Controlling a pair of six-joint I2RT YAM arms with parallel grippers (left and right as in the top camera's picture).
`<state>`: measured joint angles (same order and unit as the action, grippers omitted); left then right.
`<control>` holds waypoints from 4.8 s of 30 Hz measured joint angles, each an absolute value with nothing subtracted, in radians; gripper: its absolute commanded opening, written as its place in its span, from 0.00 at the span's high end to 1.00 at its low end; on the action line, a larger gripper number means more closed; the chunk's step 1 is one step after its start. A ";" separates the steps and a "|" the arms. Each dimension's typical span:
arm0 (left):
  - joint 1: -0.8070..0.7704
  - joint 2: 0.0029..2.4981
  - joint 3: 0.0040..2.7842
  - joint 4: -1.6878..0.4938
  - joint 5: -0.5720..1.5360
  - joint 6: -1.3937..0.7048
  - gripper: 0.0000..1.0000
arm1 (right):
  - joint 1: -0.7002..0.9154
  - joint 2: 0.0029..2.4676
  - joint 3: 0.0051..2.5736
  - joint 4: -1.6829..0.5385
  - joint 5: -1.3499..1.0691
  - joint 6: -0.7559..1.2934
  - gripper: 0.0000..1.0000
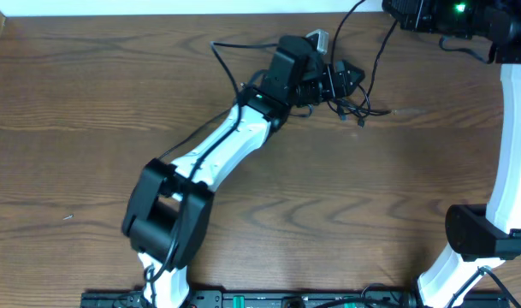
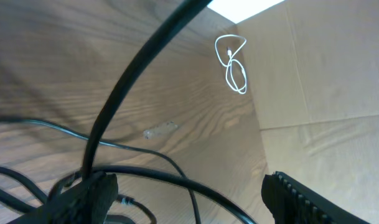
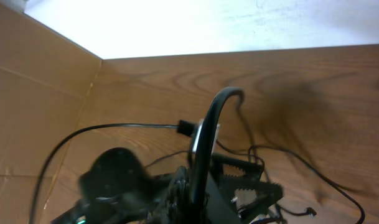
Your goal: Untangle cables
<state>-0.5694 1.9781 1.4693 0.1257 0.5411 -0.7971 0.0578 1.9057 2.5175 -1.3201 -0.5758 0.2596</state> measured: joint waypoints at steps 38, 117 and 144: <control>-0.315 1.596 1.468 -0.374 0.465 -0.360 0.93 | -0.111 1.909 2.152 -1.234 -0.254 0.260 0.99; -0.077 1.318 1.468 -0.491 0.528 -0.518 0.92 | 0.491 1.921 1.679 -0.442 -0.570 0.074 0.12; -0.077 1.307 1.468 -0.485 0.627 -0.734 0.92 | 0.511 2.128 1.680 -0.065 -0.302 0.496 0.64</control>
